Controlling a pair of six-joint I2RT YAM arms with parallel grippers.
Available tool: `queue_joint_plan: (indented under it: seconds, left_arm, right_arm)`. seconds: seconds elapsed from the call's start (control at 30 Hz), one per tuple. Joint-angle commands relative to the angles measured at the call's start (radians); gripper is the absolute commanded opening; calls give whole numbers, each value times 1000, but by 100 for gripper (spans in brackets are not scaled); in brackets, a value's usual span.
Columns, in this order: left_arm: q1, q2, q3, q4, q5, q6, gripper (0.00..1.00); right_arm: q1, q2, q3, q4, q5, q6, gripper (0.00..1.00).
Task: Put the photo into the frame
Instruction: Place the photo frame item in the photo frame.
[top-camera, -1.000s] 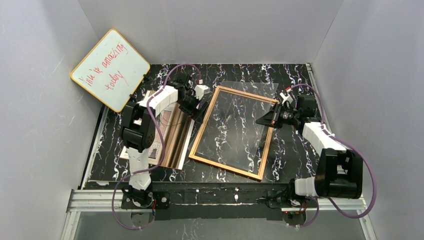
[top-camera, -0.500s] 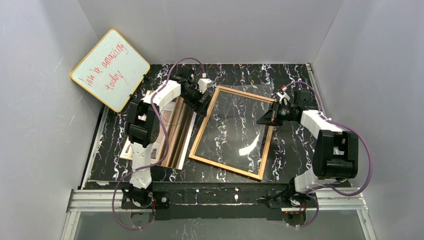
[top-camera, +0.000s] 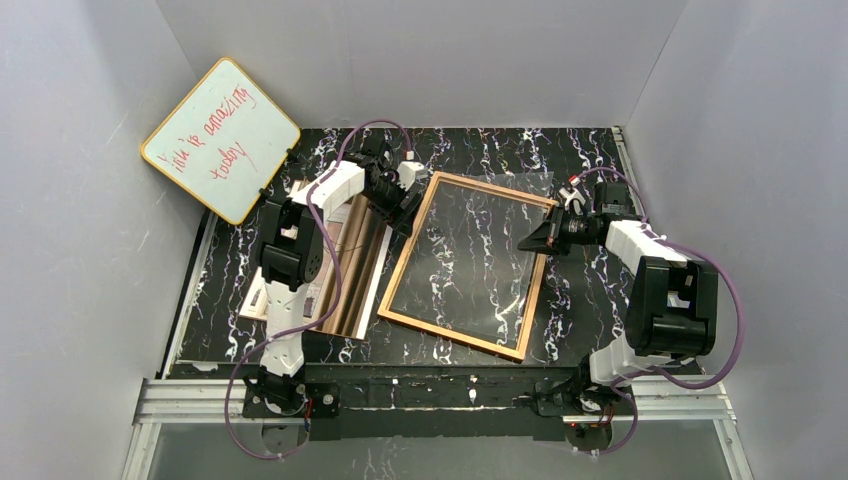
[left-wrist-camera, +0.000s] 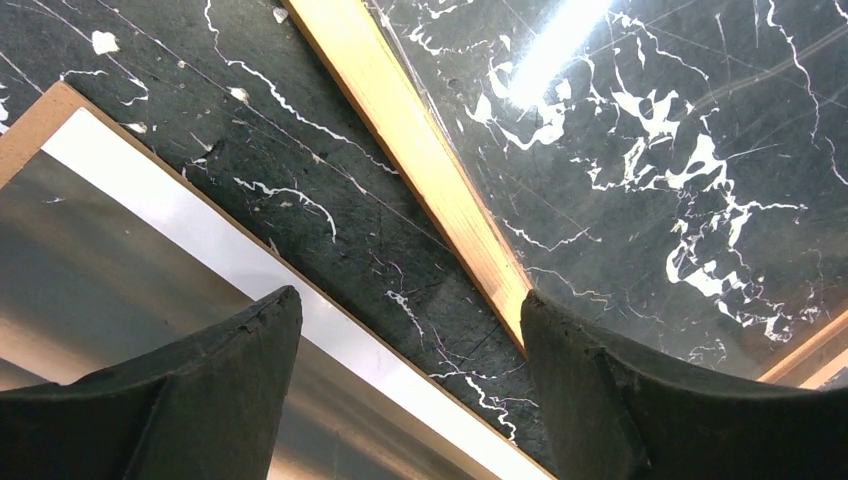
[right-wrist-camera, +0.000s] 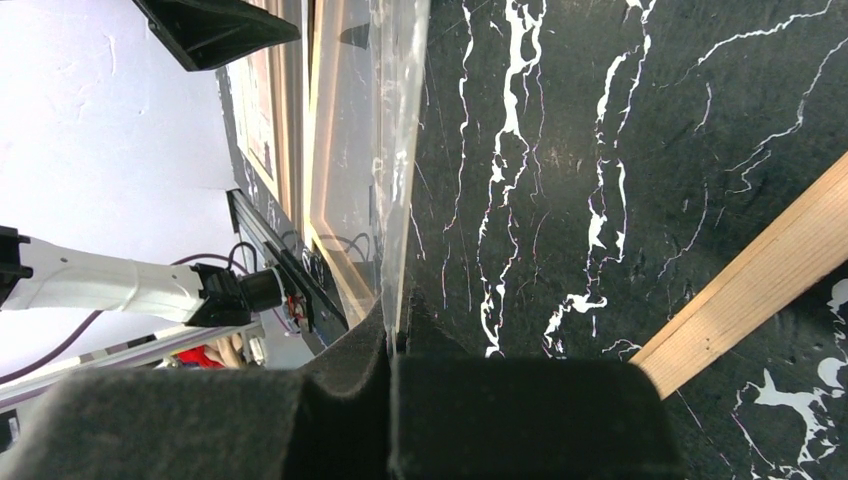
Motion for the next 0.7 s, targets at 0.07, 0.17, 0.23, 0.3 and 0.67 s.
queue_joint_plan:
  seconds: [0.07, 0.17, 0.23, 0.3, 0.67]
  left_arm:
    - [-3, 12, 39, -34, 16, 11, 72]
    - [-4, 11, 39, -36, 19, 12, 68]
    - [-5, 11, 37, -40, 23, 16, 67]
    - [-8, 11, 35, -43, 23, 25, 67]
    - [-15, 6, 8, -49, 15, 45, 66]
  right_arm:
    - [-9, -7, 5, -2, -23, -17, 1]
    - [-10, -16, 27, -24, 3, -40, 1]
    - [-13, -17, 37, -29, 3, -47, 1]
    - [-14, -16, 41, -27, -10, -49, 1]
    - [-16, -29, 44, -62, 1, -73, 1]
